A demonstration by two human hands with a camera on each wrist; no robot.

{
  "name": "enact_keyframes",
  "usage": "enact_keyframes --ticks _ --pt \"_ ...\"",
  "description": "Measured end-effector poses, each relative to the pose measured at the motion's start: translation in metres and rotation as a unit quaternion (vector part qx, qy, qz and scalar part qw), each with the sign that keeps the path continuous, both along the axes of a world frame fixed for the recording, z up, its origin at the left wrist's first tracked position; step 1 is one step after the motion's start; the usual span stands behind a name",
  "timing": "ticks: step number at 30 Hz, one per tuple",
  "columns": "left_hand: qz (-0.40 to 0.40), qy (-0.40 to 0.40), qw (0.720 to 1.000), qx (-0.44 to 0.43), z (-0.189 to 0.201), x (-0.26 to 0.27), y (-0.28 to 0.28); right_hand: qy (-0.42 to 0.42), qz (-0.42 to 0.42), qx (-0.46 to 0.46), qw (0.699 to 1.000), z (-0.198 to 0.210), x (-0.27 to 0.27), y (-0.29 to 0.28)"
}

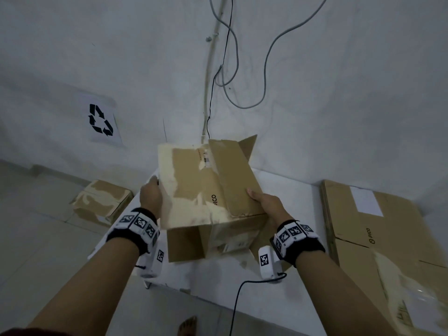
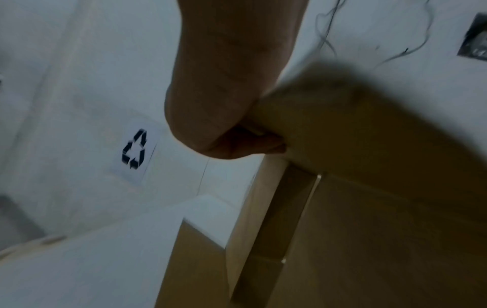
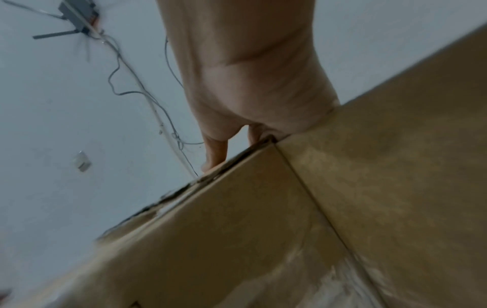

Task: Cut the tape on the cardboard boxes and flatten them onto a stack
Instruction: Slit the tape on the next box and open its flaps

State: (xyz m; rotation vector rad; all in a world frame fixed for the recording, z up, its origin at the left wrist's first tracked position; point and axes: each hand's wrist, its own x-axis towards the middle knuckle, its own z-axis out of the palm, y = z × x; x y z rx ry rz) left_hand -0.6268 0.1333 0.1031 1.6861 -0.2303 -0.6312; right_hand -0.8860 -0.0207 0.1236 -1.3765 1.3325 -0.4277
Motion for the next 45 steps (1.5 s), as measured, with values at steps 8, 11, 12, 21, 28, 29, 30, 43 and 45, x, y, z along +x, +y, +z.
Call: enact_keyframes --ticks 8,11,12,21,28,29,30,43,45 --pt "-0.248 -0.167 0.954 -0.023 0.052 -0.080 -0.046 0.079 0.022 -0.039 0.996 0.004 0.002 0.002" --pt "-0.199 -0.273 0.937 0.092 0.033 -0.103 -0.055 0.084 0.041 -0.045 0.995 -0.001 0.000 0.002" --pt "-0.178 -0.296 0.929 0.135 0.029 -0.107 -0.057 0.070 0.032 -0.035 0.996 -0.002 0.000 0.004" --pt "-0.199 -0.108 0.970 0.088 0.021 -0.089 -0.069 0.070 0.074 -0.069 0.992 -0.003 -0.010 0.009" --pt "-0.193 -0.228 0.930 0.216 0.010 -0.072 -0.025 0.055 0.043 -0.063 0.996 -0.001 0.000 0.002" --pt "-0.196 -0.288 0.896 0.275 0.010 -0.069 -0.018 0.052 0.042 -0.060 0.996 0.000 0.002 0.001" --pt "-0.204 -0.334 0.860 0.328 0.011 -0.065 -0.011 0.050 0.040 -0.057 0.996 0.002 0.004 0.000" --pt "-0.186 -0.011 0.976 0.109 0.037 -0.051 -0.059 0.014 0.037 -0.038 0.998 0.007 0.033 -0.002" --pt "-0.143 0.033 0.987 0.062 0.051 -0.040 -0.079 0.016 0.047 -0.038 0.998 0.010 0.030 0.001"
